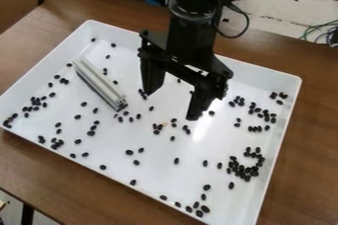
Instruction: Sweep into pile
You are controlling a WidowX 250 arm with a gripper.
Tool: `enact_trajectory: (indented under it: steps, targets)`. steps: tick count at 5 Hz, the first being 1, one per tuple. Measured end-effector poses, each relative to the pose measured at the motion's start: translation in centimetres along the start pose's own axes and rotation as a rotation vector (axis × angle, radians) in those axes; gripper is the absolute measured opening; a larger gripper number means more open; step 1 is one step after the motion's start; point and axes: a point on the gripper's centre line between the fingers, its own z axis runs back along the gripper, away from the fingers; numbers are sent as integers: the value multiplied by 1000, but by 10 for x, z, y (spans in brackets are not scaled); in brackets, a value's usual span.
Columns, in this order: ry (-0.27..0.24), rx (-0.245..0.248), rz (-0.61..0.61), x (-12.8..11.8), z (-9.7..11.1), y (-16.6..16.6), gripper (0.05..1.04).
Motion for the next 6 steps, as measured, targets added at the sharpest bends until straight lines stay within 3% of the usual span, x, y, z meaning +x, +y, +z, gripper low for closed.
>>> enact_trajectory:
  steps: [1,3,4,5,6]
  targets:
    - [32,7,9,-2,-10,1,998]
    - [-101,85,496,30,-26,58,998]
    - [-136,83,745,41,-37,97,998]
    - [-119,21,1004,39,-54,143,998]
    - [-141,15,1104,36,-57,166,998]
